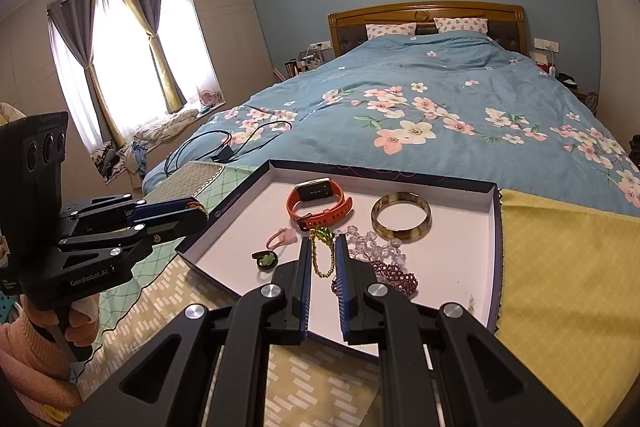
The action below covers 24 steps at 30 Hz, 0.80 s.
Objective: Organize jewelry
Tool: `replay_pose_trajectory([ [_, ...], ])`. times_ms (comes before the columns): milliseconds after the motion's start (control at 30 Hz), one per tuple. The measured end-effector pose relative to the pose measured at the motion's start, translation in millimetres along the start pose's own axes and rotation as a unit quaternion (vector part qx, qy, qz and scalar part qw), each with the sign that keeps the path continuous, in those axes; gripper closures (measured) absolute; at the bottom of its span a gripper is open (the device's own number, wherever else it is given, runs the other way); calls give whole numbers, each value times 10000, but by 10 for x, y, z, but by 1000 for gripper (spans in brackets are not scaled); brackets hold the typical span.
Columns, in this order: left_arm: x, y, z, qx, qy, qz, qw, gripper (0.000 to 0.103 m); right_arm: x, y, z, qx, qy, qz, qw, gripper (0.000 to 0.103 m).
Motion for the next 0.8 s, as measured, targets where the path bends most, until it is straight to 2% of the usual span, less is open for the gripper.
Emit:
replay_pose_trajectory([
  [800,69,-136,35,78,34,102,9999,83,-100,-98,24,69,-65,-76,9999,93],
])
Point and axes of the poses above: each gripper's, at about its wrist camera, not at the fingertips, and y roughly against the way its jaws point, x to its left, z to its top, the point moved 6 cm from there along -y, roughly the way its jaws point
